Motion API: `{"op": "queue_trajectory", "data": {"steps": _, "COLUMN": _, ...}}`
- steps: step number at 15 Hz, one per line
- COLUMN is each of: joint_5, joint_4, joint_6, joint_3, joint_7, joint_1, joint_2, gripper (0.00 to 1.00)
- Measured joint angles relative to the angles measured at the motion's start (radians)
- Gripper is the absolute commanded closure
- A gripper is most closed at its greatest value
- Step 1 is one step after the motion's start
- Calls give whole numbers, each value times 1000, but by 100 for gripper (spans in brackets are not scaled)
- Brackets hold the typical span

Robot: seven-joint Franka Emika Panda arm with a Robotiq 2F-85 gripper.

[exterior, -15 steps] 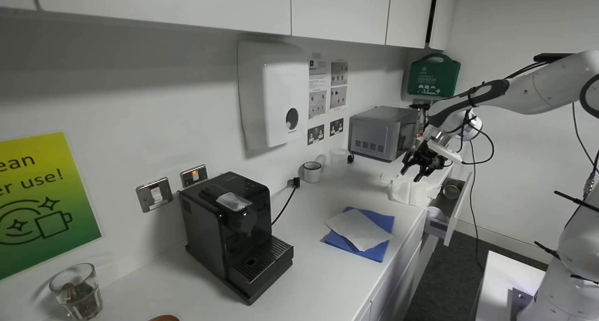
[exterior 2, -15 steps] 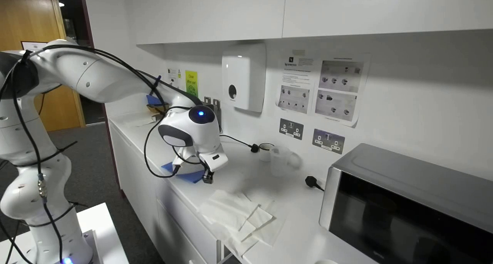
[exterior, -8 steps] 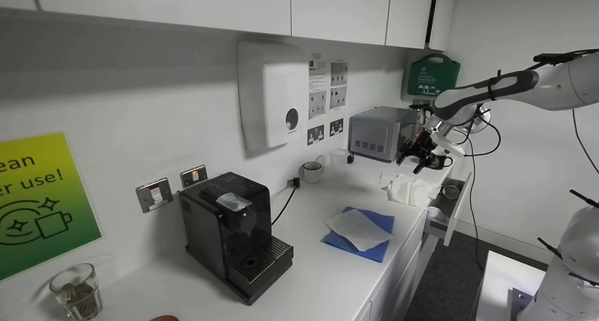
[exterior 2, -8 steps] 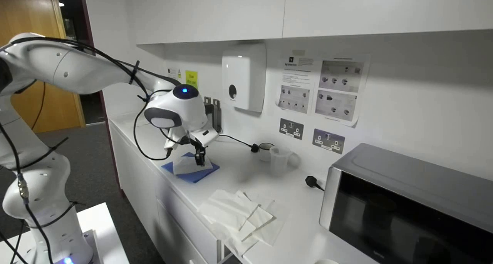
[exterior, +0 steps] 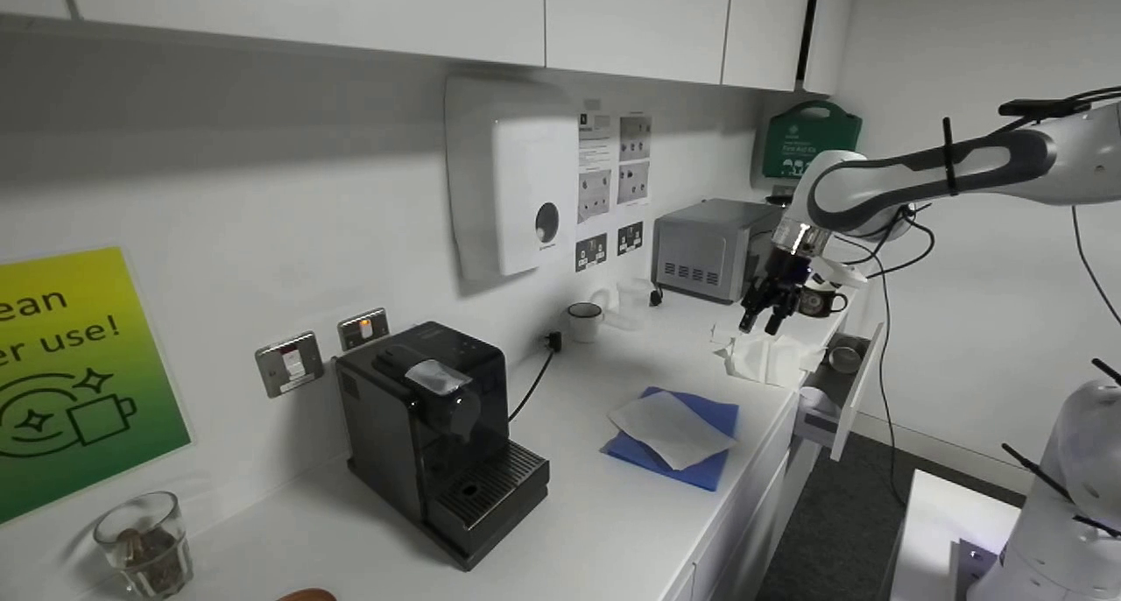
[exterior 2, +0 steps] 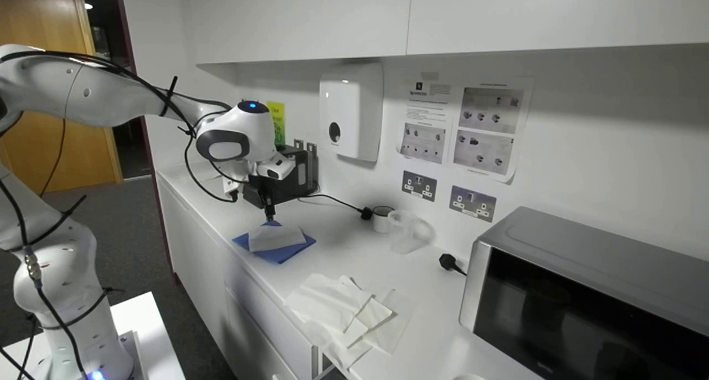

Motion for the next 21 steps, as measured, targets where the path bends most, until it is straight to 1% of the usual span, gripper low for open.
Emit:
{"op": "queue_trajectory", "data": {"steps": 5, "joint_5": -91, "joint_4": 8, "joint_6": -84, "joint_3": 24, "joint_7": -108, "joint_1": 63, "joint_2": 10, "gripper": 0}}
{"op": "queue_trajectory", "data": {"steps": 9, "joint_5": -128, "joint_4": 43, "joint_6": -197, "joint_3": 25, "joint_7": -229, "joint_1": 102, "joint_2": 31, "gripper": 0}}
{"op": "queue_trajectory", "data": {"steps": 12, "joint_5": -183, "joint_4": 77, "joint_6": -279, "joint_3": 28, "joint_7": -310, "joint_1": 124, "joint_2": 59, "gripper": 0}}
{"op": "queue_trajectory", "data": {"steps": 14, "joint_5": -215, "joint_4": 84, "joint_6": -274, "joint_3": 29, "joint_7": -330, "joint_1": 126, "joint_2": 69, "gripper": 0}}
{"op": "queue_trajectory", "data": {"steps": 21, "joint_5": -218, "joint_4": 85, "joint_6": -267, "joint_3": 27, "joint_7": -330, "joint_1": 119, "joint_2": 68, "gripper": 0}}
